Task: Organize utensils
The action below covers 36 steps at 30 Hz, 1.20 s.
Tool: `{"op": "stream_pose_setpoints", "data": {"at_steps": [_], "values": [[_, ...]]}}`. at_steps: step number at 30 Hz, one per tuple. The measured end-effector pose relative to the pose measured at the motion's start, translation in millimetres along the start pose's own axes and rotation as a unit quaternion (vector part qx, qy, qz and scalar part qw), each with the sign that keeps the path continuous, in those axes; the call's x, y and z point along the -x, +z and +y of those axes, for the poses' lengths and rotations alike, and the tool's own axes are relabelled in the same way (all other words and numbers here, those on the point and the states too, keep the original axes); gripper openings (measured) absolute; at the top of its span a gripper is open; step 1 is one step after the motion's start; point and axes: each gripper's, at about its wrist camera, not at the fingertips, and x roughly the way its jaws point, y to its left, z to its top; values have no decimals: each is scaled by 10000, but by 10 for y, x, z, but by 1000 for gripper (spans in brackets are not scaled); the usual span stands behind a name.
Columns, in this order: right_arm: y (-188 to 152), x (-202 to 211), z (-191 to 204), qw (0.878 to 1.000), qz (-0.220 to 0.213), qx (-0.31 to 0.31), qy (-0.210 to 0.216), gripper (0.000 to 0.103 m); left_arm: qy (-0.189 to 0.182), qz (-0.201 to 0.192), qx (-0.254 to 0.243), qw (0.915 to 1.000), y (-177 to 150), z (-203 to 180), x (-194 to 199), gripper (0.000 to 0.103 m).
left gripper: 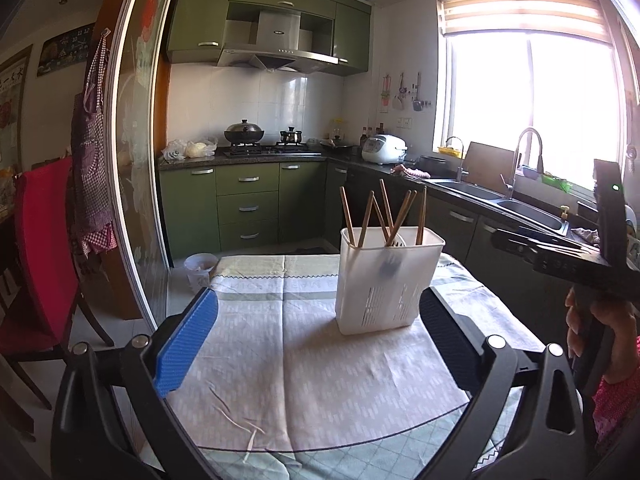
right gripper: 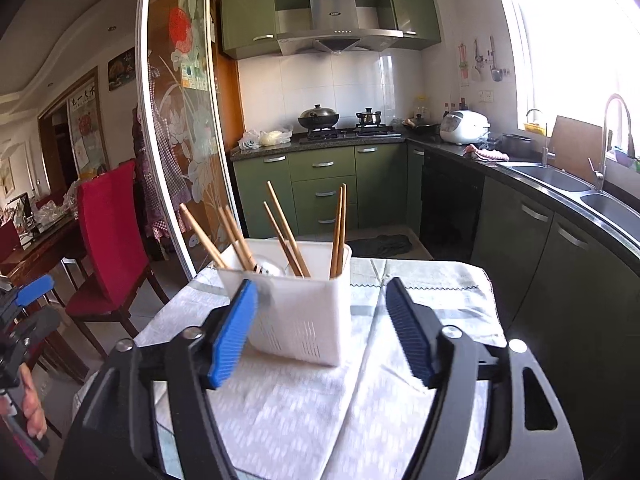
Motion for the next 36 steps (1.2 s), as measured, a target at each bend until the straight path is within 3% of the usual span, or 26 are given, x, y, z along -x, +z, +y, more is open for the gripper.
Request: {"op": "stream_pose_setpoints", "data": {"at_steps": [7,10,20,36], "values": [[-714,842,103,9993,-329,-149,-102,98,-1,109,67,9999,-192,-59,197,96],[-824,1090,172,9989,-413,-84,-183,98,67,38,-36,10000,-209,-118,357,96],[-653,1476,188,9938,-861,-162,-689,98,-12,-221,-3,9998,-164,-256,782,96],[-586,1552,148,9939,-762,-157,-784,98,-1,-67,-90,9999,-172,-326,738,96]]}}
